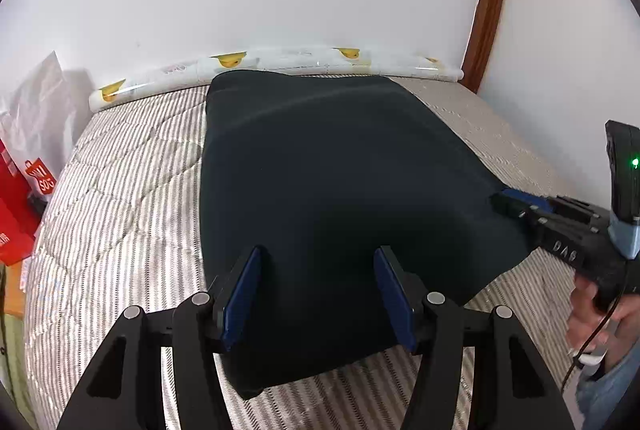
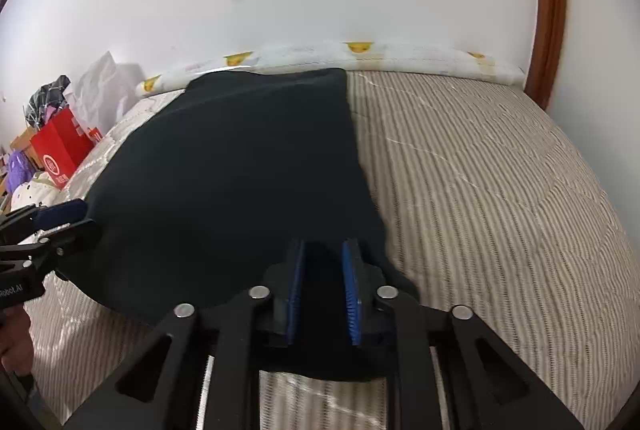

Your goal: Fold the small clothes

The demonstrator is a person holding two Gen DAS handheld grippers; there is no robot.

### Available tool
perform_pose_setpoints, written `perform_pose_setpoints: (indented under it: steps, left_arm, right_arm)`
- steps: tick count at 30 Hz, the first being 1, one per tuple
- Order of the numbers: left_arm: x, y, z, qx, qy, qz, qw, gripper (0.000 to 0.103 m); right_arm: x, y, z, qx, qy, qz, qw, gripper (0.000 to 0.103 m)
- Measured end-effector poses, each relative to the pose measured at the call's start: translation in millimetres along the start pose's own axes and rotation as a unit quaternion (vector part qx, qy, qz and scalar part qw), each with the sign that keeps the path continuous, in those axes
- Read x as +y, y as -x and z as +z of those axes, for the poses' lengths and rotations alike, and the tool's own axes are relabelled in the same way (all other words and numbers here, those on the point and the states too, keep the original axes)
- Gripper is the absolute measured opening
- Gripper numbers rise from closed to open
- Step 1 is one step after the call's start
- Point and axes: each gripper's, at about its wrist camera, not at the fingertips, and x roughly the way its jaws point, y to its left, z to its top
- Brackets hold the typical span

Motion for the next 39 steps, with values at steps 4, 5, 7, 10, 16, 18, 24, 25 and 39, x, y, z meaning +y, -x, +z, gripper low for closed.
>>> perform_pose_setpoints:
  steps: [4, 5, 7, 10, 16, 18, 24, 25, 39]
  left_arm:
    - [7, 7, -6, 0.000, 0.004, 0.014, 0.9999, 0.058]
    - [11, 8, -9, 0.003, 0.008, 0.021, 0.9998, 0.060]
    - [21, 8, -13, 0.011, 0.025, 0.015, 0.9995, 0.061]
    - [36, 11, -22, 0.021, 0.065, -0.003, 0.9977, 0.061]
    - [41, 24, -35, 0.018, 0.081, 0.007, 0.9965, 0.060]
    - [44, 26, -40, 0.019, 0.085, 0.000, 0.9962, 0.059]
    - [44, 33, -57, 0.027, 0.077, -0.005, 0.9966, 0.054]
    - [44, 36, -63, 0.024, 0.071, -0.006, 0.9972, 0.053]
    - [51, 18, -50, 0.018, 0.066, -0.015, 0.9976, 0.019]
  right_arm:
    - [-5, 3, -3, -0.003, 0.000, -0.005, 1.000, 0.015]
    - [-4, 4, -4, -0.004, 0.001, -0.008, 1.000, 0.015]
    - [-6, 5, -6, -0.004, -0.002, -0.007, 1.000, 0.015]
    - [-8, 8, -9, -0.003, -0.012, -0.004, 1.000, 0.015]
    - [-14, 22, -9, -0.009, -0.040, -0.005, 0.999, 0.018]
    - [-18, 23, -9, -0.007, -0.045, 0.003, 0.999, 0.018]
    - [-23, 15, -16, 0.018, -0.034, -0.001, 0.999, 0.018]
    - [-24, 18, -16, 0.016, -0.037, 0.000, 0.999, 0.018]
    - [-28, 52, -32, 0.009, -0.050, -0.020, 0.999, 0.023]
